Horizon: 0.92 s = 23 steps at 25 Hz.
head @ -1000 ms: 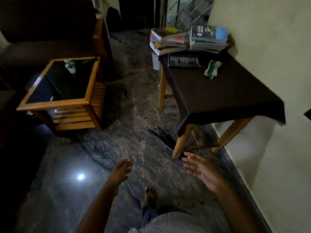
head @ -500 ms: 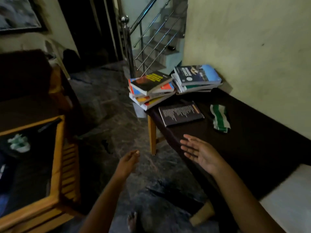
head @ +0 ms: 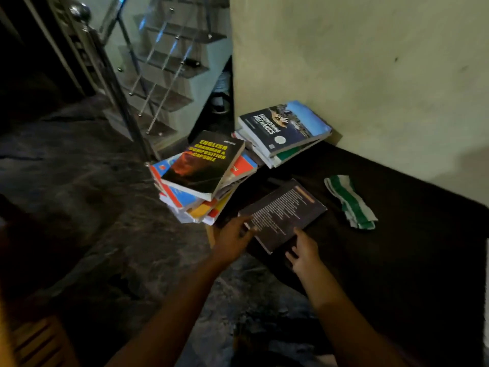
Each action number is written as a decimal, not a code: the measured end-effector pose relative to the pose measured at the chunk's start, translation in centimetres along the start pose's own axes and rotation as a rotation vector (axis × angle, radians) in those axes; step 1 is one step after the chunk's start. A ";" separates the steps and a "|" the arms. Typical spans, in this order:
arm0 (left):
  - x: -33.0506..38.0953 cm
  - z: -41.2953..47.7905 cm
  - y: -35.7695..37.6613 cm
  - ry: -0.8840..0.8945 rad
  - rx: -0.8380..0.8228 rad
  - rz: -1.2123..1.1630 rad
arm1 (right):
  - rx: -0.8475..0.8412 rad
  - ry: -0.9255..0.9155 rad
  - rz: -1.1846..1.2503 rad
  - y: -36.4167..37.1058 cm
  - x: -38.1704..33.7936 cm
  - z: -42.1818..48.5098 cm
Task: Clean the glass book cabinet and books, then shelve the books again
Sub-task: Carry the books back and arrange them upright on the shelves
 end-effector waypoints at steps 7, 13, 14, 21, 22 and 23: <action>-1.4 6.5 4.0 0.208 -0.255 0.368 | 0.071 0.021 0.112 1.0 0.1 3.4; 1.8 7.0 4.5 0.224 -0.260 0.478 | -0.103 -0.114 0.240 2.5 -2.0 3.5; 2.4 7.5 3.7 0.229 -0.250 0.497 | -0.150 -0.127 0.212 3.1 -2.5 3.1; 1.2 7.2 -2.3 -0.293 -0.533 -0.849 | -0.050 -0.383 0.008 3.6 -4.0 2.2; 1.3 6.5 -2.5 -0.299 -0.558 -0.891 | -0.025 -0.398 -0.012 3.3 -3.6 2.1; 1.3 6.1 -2.8 -0.293 -0.563 -0.926 | -0.043 -0.375 -0.017 3.3 -3.1 1.9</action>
Point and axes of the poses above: each hand's wrist, its own z-axis towards the middle knuckle, its own y-axis out of the palm, x = y × z, the point moved 6 cm from there along z, towards the middle knuckle, and after that the axes turned 8 degrees about z, right-handed, at the moved point
